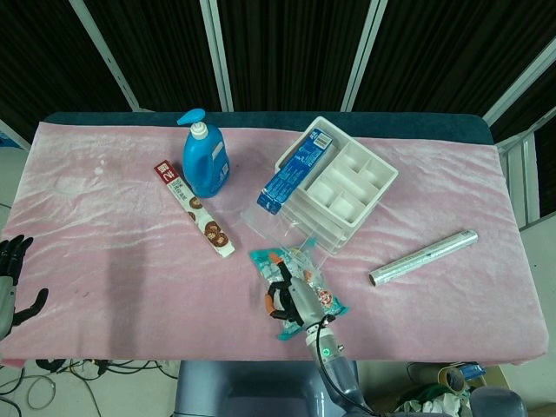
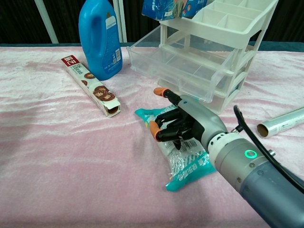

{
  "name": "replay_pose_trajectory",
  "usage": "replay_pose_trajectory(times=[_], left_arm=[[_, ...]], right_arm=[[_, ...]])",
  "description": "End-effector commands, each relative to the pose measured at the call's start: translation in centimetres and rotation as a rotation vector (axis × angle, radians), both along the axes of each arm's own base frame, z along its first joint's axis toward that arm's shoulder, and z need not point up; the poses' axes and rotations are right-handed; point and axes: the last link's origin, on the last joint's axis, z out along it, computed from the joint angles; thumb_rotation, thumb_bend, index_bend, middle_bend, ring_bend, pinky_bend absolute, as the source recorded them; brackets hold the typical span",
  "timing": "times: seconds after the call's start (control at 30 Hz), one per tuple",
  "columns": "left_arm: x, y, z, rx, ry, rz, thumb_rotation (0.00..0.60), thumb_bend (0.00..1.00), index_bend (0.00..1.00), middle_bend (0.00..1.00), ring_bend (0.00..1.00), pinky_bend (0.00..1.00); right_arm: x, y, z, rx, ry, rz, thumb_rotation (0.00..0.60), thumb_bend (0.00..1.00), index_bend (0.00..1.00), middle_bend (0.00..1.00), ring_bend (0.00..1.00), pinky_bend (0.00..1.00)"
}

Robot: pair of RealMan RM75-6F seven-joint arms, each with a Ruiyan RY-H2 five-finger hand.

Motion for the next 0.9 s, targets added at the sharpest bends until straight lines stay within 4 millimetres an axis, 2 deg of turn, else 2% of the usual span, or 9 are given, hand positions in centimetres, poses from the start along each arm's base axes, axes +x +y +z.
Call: replay_pose_trajectory(times=[0.03,0.3,0.5,0.67,0.9], left_arm=[[0.0,0.0,0.0,0.0,0.001,0.0,0.6,0.32,0.08,0.05,0.04,0.08],[0.0,0.0,0.0,0.001,0.004,0.001,0.6,0.32,0.08,0.05,0.04,0.08],[0.0,-0.1,0.0,0.003,0.004,0.001,0.6,0.32,0.08,0.05,0.04,0.08],[0.0,-0.1,0.0,0.003,0.004,0.001,0.6,0.32,0.08,0.05,0.04,0.09],[0.1,-0.1,0.0,0.005,0.003,0.001,0.6,0.32,0.08,0.05,0.04,0.1]], right_arm=[[-0.5,1.3,0.5,0.028,0.015,0.028,0.6,0.49,0.0,0.67,0.85,0.75],[-2.2,4.4,2.7,0.098,0.028,0.069,0.6,0.49,0.0,0.67,0.84,0.75],[-3.9,5.0,5.1,0.082,0.041,0.075,0.6,0.49,0.0,0.66,0.83,0.75],[-7.4,5.3,9.1,0.063,0.114,0.045,0.6,0.49,0.02,0.65,0.81,0.75],[-12.5,6.3,15.2,0.083,0.229,-0.03,0.6,0.49,0.24,0.65,0.8,0.75]])
